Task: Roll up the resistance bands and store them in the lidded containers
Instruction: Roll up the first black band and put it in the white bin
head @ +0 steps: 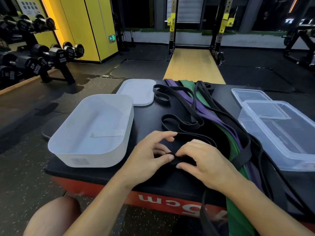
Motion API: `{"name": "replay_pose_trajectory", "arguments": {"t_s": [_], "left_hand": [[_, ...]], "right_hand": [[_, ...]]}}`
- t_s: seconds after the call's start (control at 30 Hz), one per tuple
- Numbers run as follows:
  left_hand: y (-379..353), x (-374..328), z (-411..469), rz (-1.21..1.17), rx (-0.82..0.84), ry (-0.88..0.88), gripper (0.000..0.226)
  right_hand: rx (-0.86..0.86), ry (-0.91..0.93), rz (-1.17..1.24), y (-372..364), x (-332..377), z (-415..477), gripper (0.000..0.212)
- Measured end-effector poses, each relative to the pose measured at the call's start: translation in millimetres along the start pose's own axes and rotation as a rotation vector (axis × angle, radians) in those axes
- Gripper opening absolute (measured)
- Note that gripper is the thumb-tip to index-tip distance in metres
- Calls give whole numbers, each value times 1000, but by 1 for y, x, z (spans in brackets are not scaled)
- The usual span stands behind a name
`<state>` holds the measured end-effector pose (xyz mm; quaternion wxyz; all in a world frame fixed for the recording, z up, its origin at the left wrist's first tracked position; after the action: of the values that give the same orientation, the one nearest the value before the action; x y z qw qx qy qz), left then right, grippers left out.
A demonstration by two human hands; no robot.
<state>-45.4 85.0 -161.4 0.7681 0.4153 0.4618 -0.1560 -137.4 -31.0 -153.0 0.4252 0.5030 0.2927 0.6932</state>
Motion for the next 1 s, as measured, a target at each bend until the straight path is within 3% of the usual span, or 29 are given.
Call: {"name": "replay_pose_trajectory", "arguments": {"t_s": [0.23, 0.37, 0.6, 0.83, 1.0], "left_hand": [[-3, -7, -2, -4, 29, -55, 62], [-2, -3, -2, -15, 19, -55, 54], [-1, 0, -1, 15, -29, -69, 45], [3, 7, 3, 363, -113, 34, 9], [0, 8, 4, 337, -71, 93, 19]], "right_hand": [[48, -39, 47, -8, 0, 2, 26], [22, -63, 52, -6, 3, 0, 39], [19, -35, 81, -5, 5, 3, 33], [-5, -66, 85, -3, 4, 5, 31], [7, -87, 48, -4, 4, 4, 33]]}}
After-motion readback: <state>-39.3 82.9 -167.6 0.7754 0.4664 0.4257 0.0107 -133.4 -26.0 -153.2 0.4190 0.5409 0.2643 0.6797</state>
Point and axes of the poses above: each hand's wrist, its own z-axis towards the middle knuckle, its own y-axis out of the back of the hand, x = y × z, the point moved 9 cm from there along z, towards the middle knuckle, and after that the axes turned 8 degrees about z, right-handed, at the moved point
